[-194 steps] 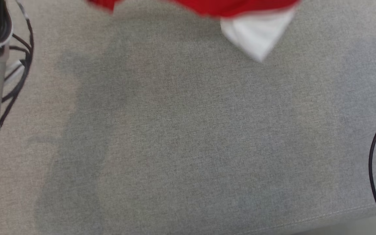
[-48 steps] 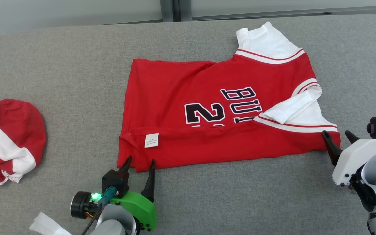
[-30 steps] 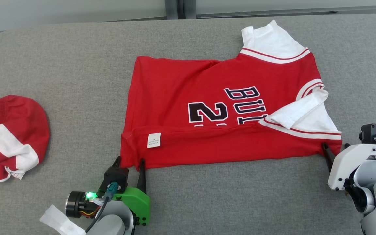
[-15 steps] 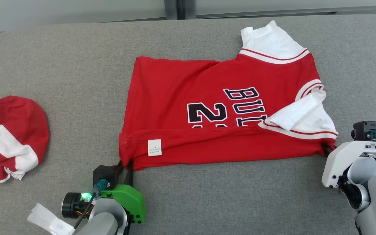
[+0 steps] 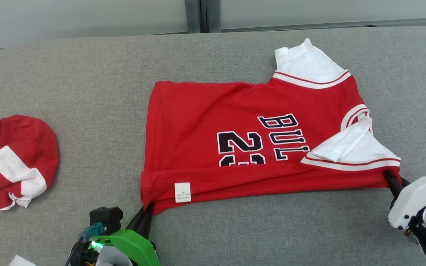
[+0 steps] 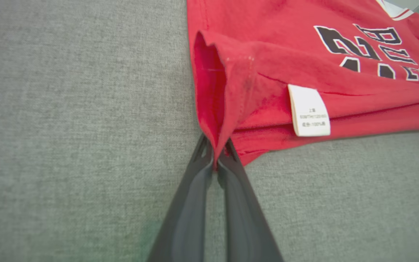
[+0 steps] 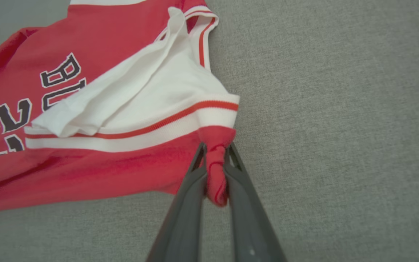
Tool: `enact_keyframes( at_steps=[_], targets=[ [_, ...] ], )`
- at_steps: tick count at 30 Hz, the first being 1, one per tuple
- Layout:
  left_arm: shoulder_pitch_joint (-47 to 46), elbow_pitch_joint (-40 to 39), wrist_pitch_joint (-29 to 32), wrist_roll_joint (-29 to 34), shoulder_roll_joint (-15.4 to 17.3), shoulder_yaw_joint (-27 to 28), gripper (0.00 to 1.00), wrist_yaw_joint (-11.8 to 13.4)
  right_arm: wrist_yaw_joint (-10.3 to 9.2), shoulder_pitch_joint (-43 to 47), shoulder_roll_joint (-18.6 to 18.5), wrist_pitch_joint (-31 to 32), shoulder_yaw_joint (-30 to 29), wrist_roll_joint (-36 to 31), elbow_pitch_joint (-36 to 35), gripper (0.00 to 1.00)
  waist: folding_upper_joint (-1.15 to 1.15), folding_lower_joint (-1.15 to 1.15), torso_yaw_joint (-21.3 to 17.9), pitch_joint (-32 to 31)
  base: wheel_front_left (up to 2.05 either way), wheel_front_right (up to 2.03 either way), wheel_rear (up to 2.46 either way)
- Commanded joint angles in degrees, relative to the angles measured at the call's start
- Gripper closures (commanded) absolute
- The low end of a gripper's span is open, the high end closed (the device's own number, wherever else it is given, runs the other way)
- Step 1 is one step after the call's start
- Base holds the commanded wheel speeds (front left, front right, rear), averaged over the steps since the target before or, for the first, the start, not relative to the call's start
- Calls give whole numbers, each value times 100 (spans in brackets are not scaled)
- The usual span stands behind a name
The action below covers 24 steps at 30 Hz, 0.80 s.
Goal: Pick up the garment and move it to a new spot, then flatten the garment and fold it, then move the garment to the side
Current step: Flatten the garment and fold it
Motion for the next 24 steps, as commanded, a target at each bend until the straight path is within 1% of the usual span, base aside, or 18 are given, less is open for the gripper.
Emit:
enact_keyframes(
  at_steps=[1, 5, 9, 12, 17, 18, 19, 20, 24],
  targets=[
    [155, -157, 76, -56, 175, 25, 100, 4, -15, 172, -27, 52, -68, 58, -162, 100, 0, 0, -20, -21, 0, 0, 0],
    [543, -840, 396, -253, 521, 47, 100, 70, -14, 566, 51, 306, -83, 215, -657, 100, 0, 0, -50, -18, 0, 0, 0],
    [912, -1494, 749, -386, 827, 13, 100, 244, -14, 895, 122, 557, -88, 323, -991, 100, 0, 0, -57, 10, 0, 0, 0],
    [1138, -1794, 970, -477, 954, -20, 100, 370, -14, 1059, 142, 668, -134, 353, -995, 100, 0, 0, -40, 20, 0, 0, 0],
    [1258, -1899, 1110, -547, 1015, 10, 100, 577, -14, 1123, 197, 635, -274, 231, -772, 100, 0, 0, -6, -17, 0, 0, 0],
    [1254, -1873, 1077, -497, 1028, 16, 71, 617, -15, 1093, 195, 587, -326, 164, -717, 100, 0, 0, 4, -36, 0, 0, 0],
    [1245, -1843, 1039, -473, 1029, 29, 0, 645, -15, 1059, 193, 546, -337, 120, -682, 62, 0, 0, 10, -49, 0, 0, 0],
    [1229, -1798, 1032, -444, 1028, 15, 0, 660, -15, 1029, 197, 511, -336, 85, -630, 0, 0, 0, 17, -69, 0, 0, 0],
    [1178, -1684, 868, -428, 946, 71, 0, 646, -10, 921, 216, 419, -290, 51, -534, 0, 0, 0, 34, -131, 0, 0, 0]
  ],
)
